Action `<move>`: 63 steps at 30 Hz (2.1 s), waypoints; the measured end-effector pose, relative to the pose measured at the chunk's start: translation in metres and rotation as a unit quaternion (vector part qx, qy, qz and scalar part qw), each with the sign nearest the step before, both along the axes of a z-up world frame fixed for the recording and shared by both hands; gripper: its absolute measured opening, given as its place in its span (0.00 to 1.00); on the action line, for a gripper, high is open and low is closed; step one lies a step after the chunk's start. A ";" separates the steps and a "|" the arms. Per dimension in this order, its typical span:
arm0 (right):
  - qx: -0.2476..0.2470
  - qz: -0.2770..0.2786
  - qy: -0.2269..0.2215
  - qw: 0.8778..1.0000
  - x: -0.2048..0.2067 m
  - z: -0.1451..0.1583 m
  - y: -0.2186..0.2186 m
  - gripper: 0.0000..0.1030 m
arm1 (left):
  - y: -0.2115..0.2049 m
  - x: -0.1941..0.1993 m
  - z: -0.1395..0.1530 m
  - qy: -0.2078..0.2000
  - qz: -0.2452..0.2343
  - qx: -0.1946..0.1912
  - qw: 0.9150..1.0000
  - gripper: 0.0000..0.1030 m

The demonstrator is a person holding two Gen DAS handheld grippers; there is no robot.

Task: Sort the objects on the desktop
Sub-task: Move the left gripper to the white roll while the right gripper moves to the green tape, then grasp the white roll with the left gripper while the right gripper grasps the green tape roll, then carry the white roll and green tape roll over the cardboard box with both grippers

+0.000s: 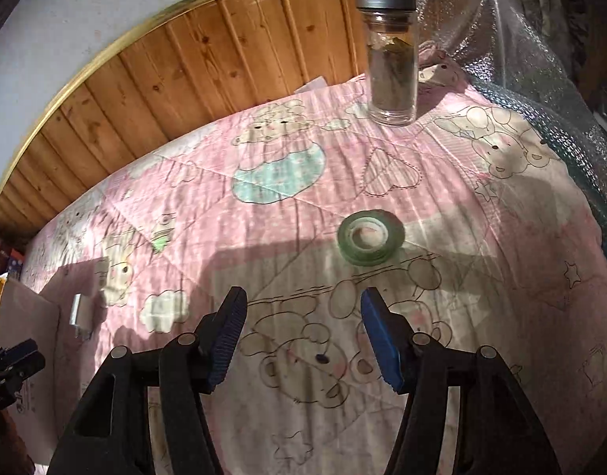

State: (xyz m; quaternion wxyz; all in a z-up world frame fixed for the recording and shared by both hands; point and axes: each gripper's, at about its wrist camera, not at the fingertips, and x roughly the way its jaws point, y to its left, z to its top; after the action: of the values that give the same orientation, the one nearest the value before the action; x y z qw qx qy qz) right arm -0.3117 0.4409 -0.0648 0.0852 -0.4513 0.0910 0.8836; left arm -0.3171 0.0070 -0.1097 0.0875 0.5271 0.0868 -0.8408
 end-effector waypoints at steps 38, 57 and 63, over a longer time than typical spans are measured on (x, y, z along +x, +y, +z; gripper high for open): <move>-0.035 0.151 0.012 0.988 0.022 0.003 -0.119 0.48 | 0.012 0.049 0.017 0.017 0.005 -0.018 1.000 0.21; -0.040 0.199 0.008 0.979 0.123 -0.001 -0.205 0.48 | 0.023 0.162 0.061 0.050 0.013 0.030 0.998 0.21; -0.039 0.210 0.013 0.977 0.150 0.004 -0.222 0.48 | 0.024 0.192 0.076 0.066 0.006 0.029 0.997 0.21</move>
State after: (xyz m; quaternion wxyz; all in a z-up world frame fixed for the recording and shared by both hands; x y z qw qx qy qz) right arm -0.1618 0.2185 -0.0604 -0.1215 -0.4520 0.0297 0.8832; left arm -0.1246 0.0315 -0.0337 0.0716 0.4721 0.1202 -0.8704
